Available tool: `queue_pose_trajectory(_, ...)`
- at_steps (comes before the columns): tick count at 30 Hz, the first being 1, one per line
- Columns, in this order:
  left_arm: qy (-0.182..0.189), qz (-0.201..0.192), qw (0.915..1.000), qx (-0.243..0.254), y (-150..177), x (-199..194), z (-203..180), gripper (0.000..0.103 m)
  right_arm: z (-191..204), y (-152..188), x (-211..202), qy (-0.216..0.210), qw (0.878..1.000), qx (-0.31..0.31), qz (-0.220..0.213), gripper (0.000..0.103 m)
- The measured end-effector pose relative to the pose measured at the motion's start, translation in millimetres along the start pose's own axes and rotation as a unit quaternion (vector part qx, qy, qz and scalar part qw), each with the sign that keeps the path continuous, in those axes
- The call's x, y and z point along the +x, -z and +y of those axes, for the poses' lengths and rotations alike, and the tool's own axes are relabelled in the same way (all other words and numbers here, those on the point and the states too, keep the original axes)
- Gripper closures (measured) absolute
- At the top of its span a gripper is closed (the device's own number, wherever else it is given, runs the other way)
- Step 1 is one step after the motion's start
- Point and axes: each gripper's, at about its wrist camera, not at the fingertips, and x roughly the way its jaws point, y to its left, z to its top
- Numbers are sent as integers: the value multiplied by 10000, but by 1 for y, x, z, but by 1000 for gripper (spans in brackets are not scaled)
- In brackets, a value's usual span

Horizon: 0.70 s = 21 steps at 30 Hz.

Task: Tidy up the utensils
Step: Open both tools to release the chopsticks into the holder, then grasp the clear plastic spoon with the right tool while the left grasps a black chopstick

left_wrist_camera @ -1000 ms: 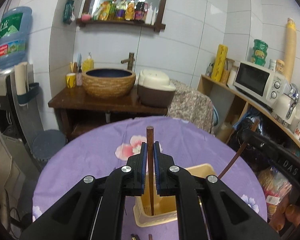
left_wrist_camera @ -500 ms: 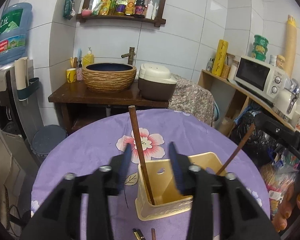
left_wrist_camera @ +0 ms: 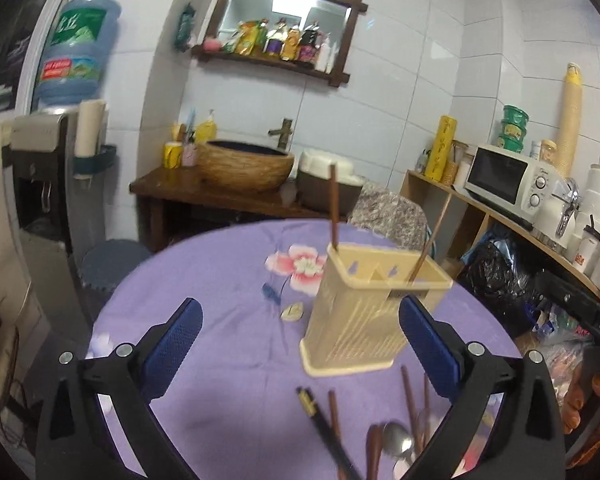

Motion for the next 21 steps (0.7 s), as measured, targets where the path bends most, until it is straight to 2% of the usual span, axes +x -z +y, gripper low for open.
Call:
queue_pose_trajectory(4,290,683,9971,-141,37,-1,15,5,-2,45,3,324,9979,92,545,8)
queue_pose_trajectory(8,-160,1085,9940,-4,67,0,13,5,4,90,14,479,9903,53,1301,8)
queue_pose_trajectory(10,-409,1112,9929,121,77,-2,11,5,7,107,20,529,9862,122,1564,8)
queue_pose_trajectory(12,-648,1150,9910,228,84,-3,10,5,8,121,23,493,9828,265,1762,15)
queue_pose_trajectory(16,-797,1160,9892,408,93,-6,7,5,15,139,32,258,9762,477,2099,46)
queue_pose_trajectory(20,-786,1164,9887,526,98,-8,4,5,22,147,41,12,9710,669,2295,62)
queue_pose_trajectory(21,-775,1165,9886,557,98,-7,3,5,24,150,43,-22,9701,690,2326,64)
